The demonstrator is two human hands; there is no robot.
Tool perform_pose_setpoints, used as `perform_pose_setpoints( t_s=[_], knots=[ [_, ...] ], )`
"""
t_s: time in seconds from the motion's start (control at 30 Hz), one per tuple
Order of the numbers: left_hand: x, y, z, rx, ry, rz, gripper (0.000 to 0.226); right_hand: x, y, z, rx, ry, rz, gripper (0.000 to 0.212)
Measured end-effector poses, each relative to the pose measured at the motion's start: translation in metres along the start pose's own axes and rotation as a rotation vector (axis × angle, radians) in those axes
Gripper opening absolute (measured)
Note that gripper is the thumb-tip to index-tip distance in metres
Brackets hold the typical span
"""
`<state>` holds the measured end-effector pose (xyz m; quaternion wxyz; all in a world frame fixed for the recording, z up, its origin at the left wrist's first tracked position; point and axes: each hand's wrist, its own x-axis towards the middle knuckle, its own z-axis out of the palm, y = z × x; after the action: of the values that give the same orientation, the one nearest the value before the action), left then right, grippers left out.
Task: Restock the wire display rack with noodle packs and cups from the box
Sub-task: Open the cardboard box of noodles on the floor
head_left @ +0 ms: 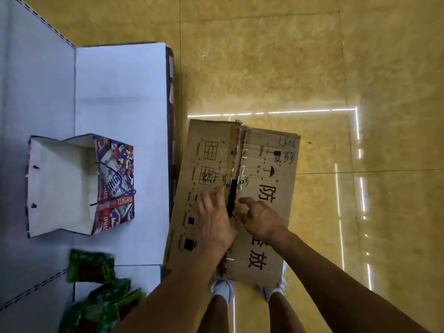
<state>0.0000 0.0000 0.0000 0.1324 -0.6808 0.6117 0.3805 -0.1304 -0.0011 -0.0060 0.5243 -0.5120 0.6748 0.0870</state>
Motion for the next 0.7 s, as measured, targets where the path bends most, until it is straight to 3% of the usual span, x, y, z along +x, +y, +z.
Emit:
perform_pose_setpoints(
  t_s=[0.23,0.5,0.7],
  knots=[
    [0.031,-0.012,0.014,0.165,0.048,0.034,0.116,0.033,0.000,0.018,-0.125,-0.039,-0.040,0.047],
    [0.021,-0.014,-0.001,-0.053,0.035,-0.055,0.112,0.023,0.002,0.017,-0.423,0.058,-0.062,0.033],
    [0.004,-0.010,-0.021,0.019,0.097,-0.104,0.101,-0.006,-0.014,0.004,-0.603,0.131,-0.074,0.041]
  ],
)
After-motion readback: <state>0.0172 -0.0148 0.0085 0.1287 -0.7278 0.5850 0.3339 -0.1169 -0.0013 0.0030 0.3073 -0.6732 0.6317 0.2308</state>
